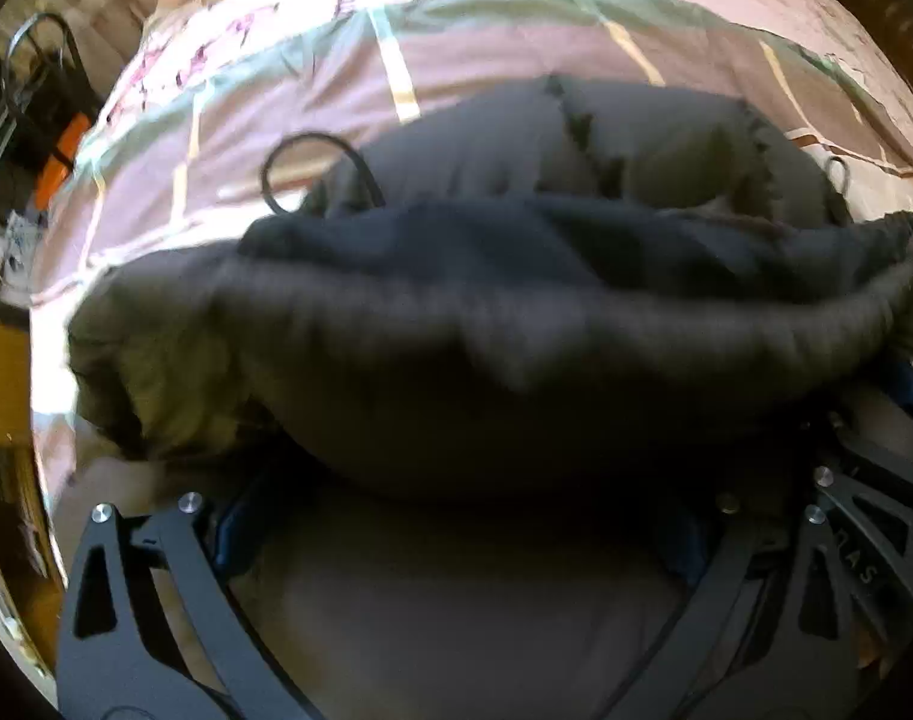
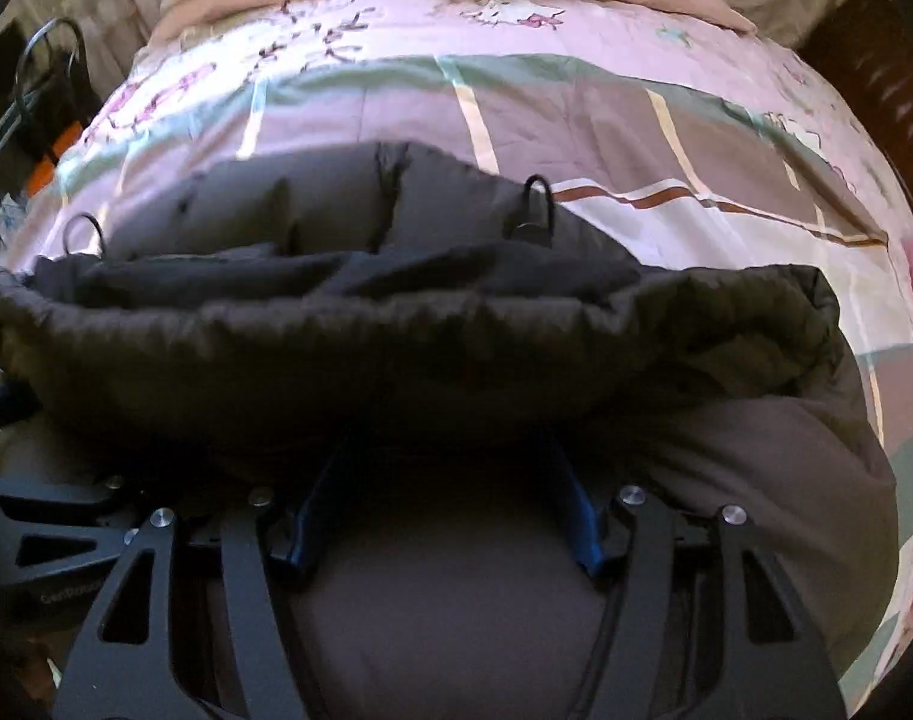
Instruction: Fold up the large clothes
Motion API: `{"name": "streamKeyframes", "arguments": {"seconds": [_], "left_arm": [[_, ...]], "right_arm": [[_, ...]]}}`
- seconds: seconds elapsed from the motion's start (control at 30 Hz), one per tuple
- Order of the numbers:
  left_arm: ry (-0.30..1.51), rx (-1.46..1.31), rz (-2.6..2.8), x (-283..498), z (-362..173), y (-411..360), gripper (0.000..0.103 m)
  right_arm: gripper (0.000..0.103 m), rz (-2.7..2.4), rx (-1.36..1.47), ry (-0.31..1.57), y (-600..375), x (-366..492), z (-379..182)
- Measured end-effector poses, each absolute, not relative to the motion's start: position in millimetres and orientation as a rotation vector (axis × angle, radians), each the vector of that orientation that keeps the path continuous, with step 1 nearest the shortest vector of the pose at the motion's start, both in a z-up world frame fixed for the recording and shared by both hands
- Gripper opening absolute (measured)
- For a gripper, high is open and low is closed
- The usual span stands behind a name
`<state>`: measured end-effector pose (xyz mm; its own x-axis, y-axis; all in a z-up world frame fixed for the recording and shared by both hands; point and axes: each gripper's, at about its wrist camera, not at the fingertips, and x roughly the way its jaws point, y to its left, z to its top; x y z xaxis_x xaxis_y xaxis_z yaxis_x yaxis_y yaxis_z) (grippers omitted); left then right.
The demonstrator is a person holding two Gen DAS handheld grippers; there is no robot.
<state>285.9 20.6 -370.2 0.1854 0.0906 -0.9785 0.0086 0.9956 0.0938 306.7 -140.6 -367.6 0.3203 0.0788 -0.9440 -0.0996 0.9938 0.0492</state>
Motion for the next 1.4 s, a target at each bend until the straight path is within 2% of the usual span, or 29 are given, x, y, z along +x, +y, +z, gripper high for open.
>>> {"name": "streamKeyframes", "arguments": {"seconds": [0.13,0.2,0.3,0.37,0.47,0.57,0.7,0.73,0.77,0.87,0.97,1.03,1.2,1.23,1.27,1.33,1.4], "left_arm": [[1.403,0.087,0.068,285.3,-379.7,18.5,0.101],[1.332,0.115,0.036,280.0,-366.2,19.2,0.101],[1.212,0.122,0.06,274.6,-334.8,41.7,0.101],[1.183,0.098,0.134,279.4,-322.3,71.6,0.101],[1.194,0.126,0.402,290.4,-319.5,140.7,0.101],[1.167,-0.103,0.497,264.8,-298.8,215.2,0.101],[1.191,-0.234,0.491,206.2,-294.1,259.1,0.101],[1.203,-0.283,0.476,194.4,-298.7,267.0,0.101],[1.216,-0.325,0.459,188.1,-304.1,269.7,0.101],[1.277,-0.503,0.375,158.9,-332.1,277.0,0.101],[1.297,-0.63,0.32,146.8,-353.9,285.2,0.101],[1.31,-0.648,0.295,144.6,-361.7,285.0,0.101],[1.349,-0.575,0.236,130.6,-355.6,280.0,0.101],[1.357,-0.55,0.227,128.3,-354.1,279.5,0.101],[1.361,-0.531,0.214,127.1,-353.6,278.5,0.101],[1.373,-0.513,0.197,122.1,-355.4,279.0,0.101],[1.417,-0.498,0.171,117.4,-368.0,274.2,0.101]], "right_arm": [[0.063,0.124,-0.026,1.258,-142.2,307.0,-376.3],[0.063,0.142,-0.003,1.255,-146.6,305.6,-366.8],[0.062,0.106,0.103,1.151,-180.6,298.9,-342.2],[0.065,-0.01,0.122,1.092,-217.8,298.3,-329.3],[0.067,-0.186,0.074,1.151,-256.7,304.3,-336.2],[0.067,-0.215,0.138,1.135,-275.9,292.9,-321.8],[0.07,0.093,0.158,1.075,-198.7,283.7,-274.4],[0.074,0.177,0.152,1.078,-172.4,284.6,-265.9],[0.077,0.299,0.109,1.096,-127.1,287.2,-256.3],[0.078,0.5,-0.085,1.143,-21.2,288.4,-246.4],[0.078,0.635,-0.409,1.123,94.5,283.6,-252.2],[0.078,0.68,-0.531,1.128,145.0,279.9,-258.6],[0.078,0.643,-0.814,1.189,213.9,282.4,-308.2],[0.075,0.616,-0.854,1.205,217.6,283.2,-318.0],[0.046,0.584,-0.888,1.222,219.1,283.6,-329.3],[0.012,0.541,-0.867,1.261,216.1,293.7,-342.8],[0.006,0.52,-0.762,1.253,214.2,307.6,-338.2]]}}
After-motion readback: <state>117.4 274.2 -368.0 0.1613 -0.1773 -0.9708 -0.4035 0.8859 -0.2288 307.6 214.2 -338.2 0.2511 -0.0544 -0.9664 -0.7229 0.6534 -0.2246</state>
